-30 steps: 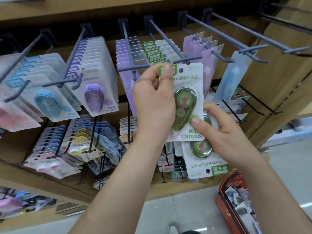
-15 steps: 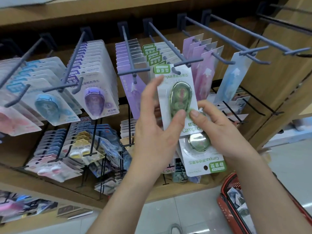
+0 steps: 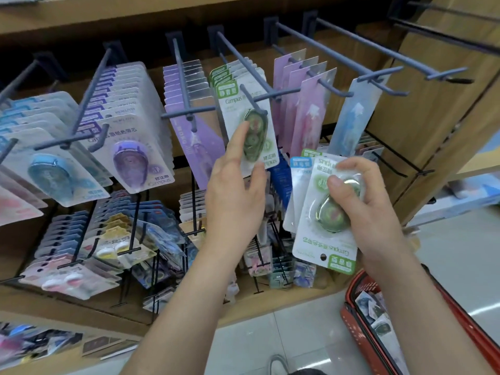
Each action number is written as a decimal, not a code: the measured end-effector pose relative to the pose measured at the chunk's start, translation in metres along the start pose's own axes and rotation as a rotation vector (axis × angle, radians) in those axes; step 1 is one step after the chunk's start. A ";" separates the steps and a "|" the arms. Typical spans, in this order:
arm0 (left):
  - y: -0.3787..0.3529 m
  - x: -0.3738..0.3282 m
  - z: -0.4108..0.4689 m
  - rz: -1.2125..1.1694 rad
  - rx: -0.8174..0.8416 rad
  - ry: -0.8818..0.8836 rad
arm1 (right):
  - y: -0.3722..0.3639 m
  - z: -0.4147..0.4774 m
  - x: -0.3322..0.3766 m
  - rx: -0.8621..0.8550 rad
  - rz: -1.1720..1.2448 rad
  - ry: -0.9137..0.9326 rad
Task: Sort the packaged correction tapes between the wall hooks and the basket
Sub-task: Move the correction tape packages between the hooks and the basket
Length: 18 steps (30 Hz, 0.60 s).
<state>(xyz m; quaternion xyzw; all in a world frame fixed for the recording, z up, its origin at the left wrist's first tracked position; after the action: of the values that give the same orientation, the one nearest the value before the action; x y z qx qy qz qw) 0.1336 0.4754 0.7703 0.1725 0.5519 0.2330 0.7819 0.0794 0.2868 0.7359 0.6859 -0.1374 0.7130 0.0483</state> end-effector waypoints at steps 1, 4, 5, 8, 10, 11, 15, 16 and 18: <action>0.001 0.001 -0.006 0.047 0.015 -0.016 | -0.001 -0.001 0.000 -0.004 0.009 0.017; 0.006 -0.007 -0.034 0.068 0.009 -0.126 | -0.006 -0.005 0.005 -0.027 0.038 0.061; 0.002 -0.008 -0.044 -0.003 0.062 -0.130 | -0.009 -0.007 0.005 -0.036 0.046 0.075; -0.017 -0.009 -0.066 -0.187 0.266 -0.028 | -0.020 -0.012 0.002 -0.027 0.111 0.063; -0.019 -0.010 -0.068 -0.154 0.263 -0.035 | -0.026 -0.013 -0.005 -0.014 0.163 0.031; -0.016 -0.010 -0.066 -0.142 0.233 -0.041 | -0.029 -0.013 -0.008 -0.004 0.191 0.012; -0.010 0.000 -0.061 -0.354 0.190 0.110 | -0.037 -0.014 -0.017 0.111 0.260 -0.065; -0.012 0.002 -0.063 -0.451 0.203 0.182 | -0.038 -0.015 -0.017 0.142 0.257 -0.068; -0.014 0.005 -0.066 -0.599 0.203 0.293 | -0.038 -0.017 -0.016 0.178 0.220 -0.052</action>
<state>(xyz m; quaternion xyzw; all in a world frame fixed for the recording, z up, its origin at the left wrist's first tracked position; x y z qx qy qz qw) 0.0757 0.4677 0.7373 0.0445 0.7046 -0.0403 0.7071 0.0734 0.3296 0.7249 0.6865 -0.1491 0.7053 -0.0948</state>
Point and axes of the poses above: each hand's wrist, its own z-axis towards the middle knuckle, its own y-axis out of the back of the hand, x = y × z, the point moved 8 cm from there along z, towards the middle knuckle, and after that the axes turned 3 degrees about -y, right-handed, at the moved point
